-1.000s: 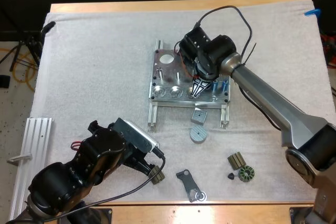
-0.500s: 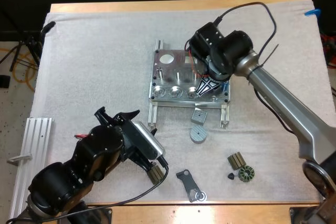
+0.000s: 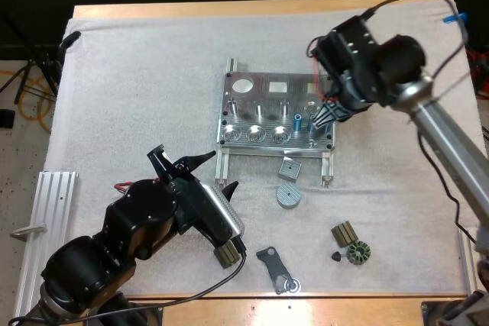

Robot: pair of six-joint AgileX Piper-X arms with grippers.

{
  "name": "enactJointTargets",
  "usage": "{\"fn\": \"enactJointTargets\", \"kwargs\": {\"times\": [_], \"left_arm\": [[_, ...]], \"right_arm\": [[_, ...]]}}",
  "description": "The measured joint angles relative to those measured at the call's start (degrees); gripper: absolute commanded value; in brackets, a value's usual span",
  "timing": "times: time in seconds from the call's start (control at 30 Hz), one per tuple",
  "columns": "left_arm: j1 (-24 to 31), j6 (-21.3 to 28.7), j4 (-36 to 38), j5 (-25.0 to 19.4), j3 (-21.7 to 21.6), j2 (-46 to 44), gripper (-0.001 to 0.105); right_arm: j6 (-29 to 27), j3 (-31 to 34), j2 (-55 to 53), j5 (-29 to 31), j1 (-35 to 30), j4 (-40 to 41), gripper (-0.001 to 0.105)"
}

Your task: Load cells from right to left

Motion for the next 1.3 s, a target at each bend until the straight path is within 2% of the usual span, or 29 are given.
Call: {"fn": "enactJointTargets", "kwargs": {"times": [0.1,0.23,0.27,0.4,0.53,0.87,1.07,1.13,1.3], "left_arm": [[1.61,0.3,-0.8,1.26,0.0,0.0,0.055],[7.61,0.35,-2.16,6.36,0.0,0.0,0.055],[8.7,0.5,-2.37,6.36,0.0,0.0,0.055],[16.38,2.49,-3.32,12.61,0.0,0.0,0.055],[20.96,2.87,-4.32,15.47,0.0,0.0,0.055],[28.81,2.22,-6.58,16.98,0.0,0.0,0.055],[34.44,-1.84,-6.58,18.81,0.0,0.0,0.055],[37.09,-3.73,-6.58,19.1,0.0,0.0,0.055],[41.1,-6.55,-5.92,21.19,0.0,-0.59,0.055]], "right_arm": [[1.29,0.5,-2.62,-0.86,-0.67,0.12,0.046],[2.53,2.78,-6.68,-5.64,-1.32,-0.33,0.046],[2.55,3.17,-7.42,-5.78,-1.32,-0.54,0.046],[2.53,8.29,-13.08,-5.78,-1.32,-4.09,0.046],[3.63,15.18,-18.9,-5.78,-1.43,-8.27,0.046],[5.06,31.17,-32.58,-6.04,-8.18,-15.65,0.046],[5.06,37.88,-42.66,-6.32,-14.49,-20.17,0.046],[4.96,40.02,-46.39,-8.08,-16.4,-22.4,0.046],[4.83,44.32,-52.91,-9.49,-18.33,-25.08,0.046]]}}
